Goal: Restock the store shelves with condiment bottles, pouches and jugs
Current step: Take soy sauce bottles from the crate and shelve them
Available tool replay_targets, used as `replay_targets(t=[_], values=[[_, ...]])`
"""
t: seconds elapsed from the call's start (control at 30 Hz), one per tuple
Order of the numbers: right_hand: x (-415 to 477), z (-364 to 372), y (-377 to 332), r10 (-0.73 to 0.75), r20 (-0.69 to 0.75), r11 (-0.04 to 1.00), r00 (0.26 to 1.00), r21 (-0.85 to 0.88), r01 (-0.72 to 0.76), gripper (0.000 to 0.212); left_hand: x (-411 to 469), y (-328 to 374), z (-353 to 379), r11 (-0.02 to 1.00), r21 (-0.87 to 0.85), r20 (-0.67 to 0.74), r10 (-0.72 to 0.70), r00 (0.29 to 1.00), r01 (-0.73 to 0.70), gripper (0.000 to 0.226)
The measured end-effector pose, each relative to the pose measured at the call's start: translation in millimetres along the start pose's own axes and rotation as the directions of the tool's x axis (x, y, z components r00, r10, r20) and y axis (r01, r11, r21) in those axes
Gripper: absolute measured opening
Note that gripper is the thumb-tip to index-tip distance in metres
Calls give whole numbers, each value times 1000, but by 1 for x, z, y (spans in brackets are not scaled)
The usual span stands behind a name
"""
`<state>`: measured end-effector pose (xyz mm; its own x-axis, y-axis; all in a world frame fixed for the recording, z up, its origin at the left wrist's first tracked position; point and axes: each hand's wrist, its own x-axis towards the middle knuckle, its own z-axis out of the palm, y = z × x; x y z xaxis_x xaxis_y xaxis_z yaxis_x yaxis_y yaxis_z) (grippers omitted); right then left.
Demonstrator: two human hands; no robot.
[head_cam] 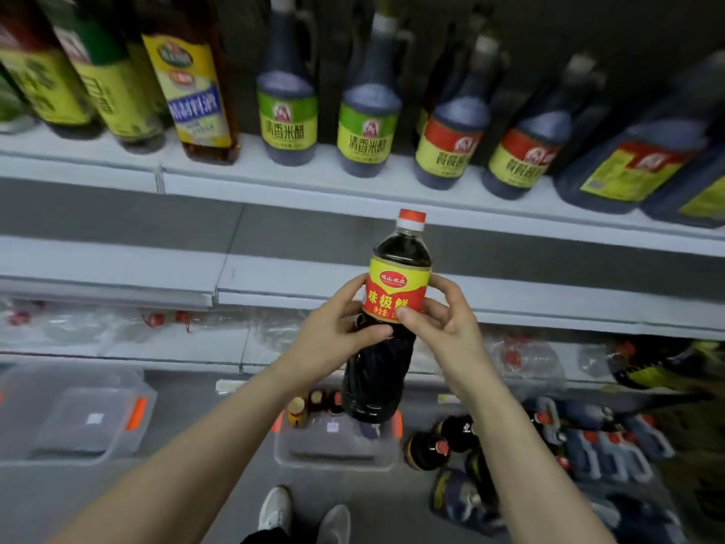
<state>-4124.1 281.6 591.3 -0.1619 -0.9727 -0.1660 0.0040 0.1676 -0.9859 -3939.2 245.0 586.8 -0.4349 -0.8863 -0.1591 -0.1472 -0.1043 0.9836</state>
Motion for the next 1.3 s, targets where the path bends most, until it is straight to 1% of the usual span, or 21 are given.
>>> replay_targets(t=[0.1, 0.2, 0.4, 0.5, 0.57, 0.67, 0.73, 0.8, 0.93, 1.1, 1.17, 1.2, 1.23, 1.3], values=[[-2, 7, -38, -71, 21, 997, 997, -13, 71, 57, -10, 34, -11, 998, 29, -66, 61, 996, -59, 75], [0, 16, -71, -147, 75, 987, 986, -60, 152, 56, -16, 64, -24, 992, 54, -103, 118, 988, -113, 77], [-1, 53, -135, -273, 166, 951, 948, -102, 292, 55, -33, 114, -64, 962, 160, -221, 252, 942, -219, 78], [-2, 81, -166, -349, 172, 919, 921, -132, 372, 63, -44, 138, -94, 945, 180, -252, 314, 915, -274, 79], [-1, 99, -185, -383, 171, 899, 908, -159, 409, 66, -49, 152, -113, 929, 197, -250, 356, 901, -312, 73], [3, 132, -213, -447, 189, 860, 874, -178, 478, 60, -58, 172, -150, 907, 220, -250, 408, 878, -359, 63], [8, 159, -231, -475, 199, 842, 858, -180, 508, 61, -63, 185, -180, 898, 227, -266, 429, 863, -377, 66], [14, 186, -248, -503, 208, 829, 839, -159, 536, 58, -67, 199, -209, 882, 252, -276, 460, 844, -398, 70], [26, 241, -293, -574, 195, 787, 796, -137, 601, 56, -77, 238, -272, 838, 320, -253, 526, 812, -443, 65], [38, 306, -347, -671, 188, 700, 718, -158, 696, 54, -84, 281, -341, 779, 371, -251, 608, 754, -505, 78], [42, 327, -365, -717, 172, 654, 676, -168, 737, 54, -85, 295, -367, 752, 400, -241, 638, 732, -524, 75], [43, 334, -374, -730, 168, 639, 662, -173, 749, 54, -85, 302, -376, 734, 422, -224, 653, 724, -532, 72], [45, 341, -384, -742, 164, 625, 650, -182, 760, 55, -84, 310, -387, 714, 441, -195, 668, 718, -544, 74], [49, 352, -406, -758, 156, 602, 634, -207, 771, 55, -82, 326, -402, 664, 490, -138, 698, 703, -564, 88]])
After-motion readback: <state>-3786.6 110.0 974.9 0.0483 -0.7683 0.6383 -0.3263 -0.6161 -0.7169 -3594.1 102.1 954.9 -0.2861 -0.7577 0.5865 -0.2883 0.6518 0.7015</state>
